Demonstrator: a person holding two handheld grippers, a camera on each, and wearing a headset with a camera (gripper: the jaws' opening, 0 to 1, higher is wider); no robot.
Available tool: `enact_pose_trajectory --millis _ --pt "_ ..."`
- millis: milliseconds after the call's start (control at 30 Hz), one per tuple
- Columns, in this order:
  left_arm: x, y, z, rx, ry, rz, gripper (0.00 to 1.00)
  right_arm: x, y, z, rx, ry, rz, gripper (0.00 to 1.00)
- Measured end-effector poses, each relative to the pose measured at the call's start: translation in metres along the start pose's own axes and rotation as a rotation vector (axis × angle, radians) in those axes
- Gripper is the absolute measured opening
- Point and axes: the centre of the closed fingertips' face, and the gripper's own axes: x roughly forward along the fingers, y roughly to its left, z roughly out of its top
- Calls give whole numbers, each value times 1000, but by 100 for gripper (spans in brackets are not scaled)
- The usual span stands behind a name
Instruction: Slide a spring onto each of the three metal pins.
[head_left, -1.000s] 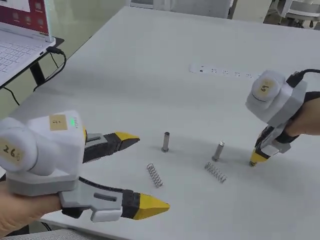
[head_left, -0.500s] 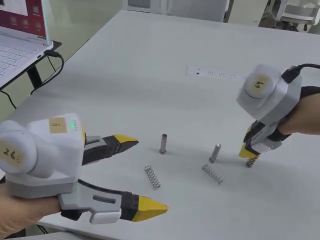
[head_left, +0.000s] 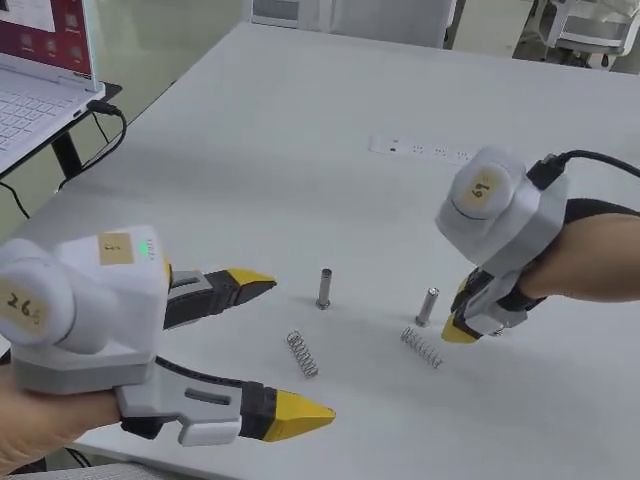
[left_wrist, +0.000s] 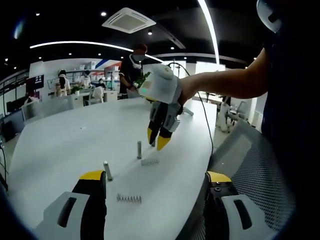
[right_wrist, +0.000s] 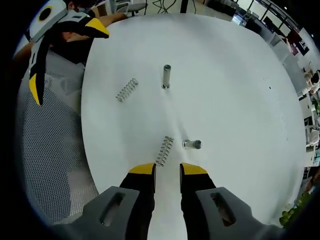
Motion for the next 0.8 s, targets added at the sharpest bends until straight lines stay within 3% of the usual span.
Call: enact_pose_trajectory --millis 267,800 --pt "0 -1 0 4 1 -7 76 23 1 -7 70 -3 23 16" --pt "-1 -2 0 2 -3 -11 76 46 -3 -3 177 -18 11 13"
